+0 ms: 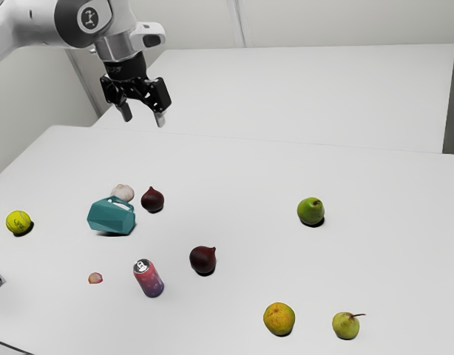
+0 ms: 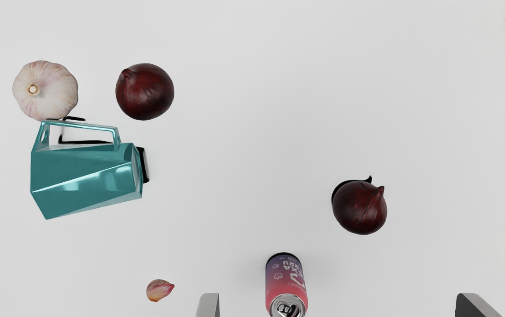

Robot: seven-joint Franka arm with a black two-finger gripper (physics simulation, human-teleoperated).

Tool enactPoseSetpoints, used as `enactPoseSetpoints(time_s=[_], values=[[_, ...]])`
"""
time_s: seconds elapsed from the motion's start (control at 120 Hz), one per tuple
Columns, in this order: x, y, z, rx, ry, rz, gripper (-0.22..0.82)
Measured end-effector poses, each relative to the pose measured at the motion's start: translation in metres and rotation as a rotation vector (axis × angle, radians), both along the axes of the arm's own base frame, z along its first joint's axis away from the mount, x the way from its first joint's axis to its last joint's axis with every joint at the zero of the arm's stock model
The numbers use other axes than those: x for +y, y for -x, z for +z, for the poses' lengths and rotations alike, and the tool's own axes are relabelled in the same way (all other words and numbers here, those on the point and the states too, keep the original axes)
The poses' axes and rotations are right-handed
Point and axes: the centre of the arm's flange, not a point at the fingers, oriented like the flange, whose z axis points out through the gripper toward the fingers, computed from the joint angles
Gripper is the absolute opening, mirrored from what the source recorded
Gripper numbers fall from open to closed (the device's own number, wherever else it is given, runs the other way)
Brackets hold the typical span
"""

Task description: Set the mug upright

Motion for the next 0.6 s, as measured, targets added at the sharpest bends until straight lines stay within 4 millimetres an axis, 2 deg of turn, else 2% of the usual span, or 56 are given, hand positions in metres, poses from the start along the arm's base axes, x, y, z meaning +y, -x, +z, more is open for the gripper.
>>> enactPoseSetpoints(time_s=[0.15,0.442,0.6], values=[[0.002,0.001,-0.001,0.002,0.001,0.006,0.58],[0.010,0.016,0.010,-0.006,-0.003,0.027,0.58],[0.030,0.020,0.011,0.013,0.008,0.057,0.58]])
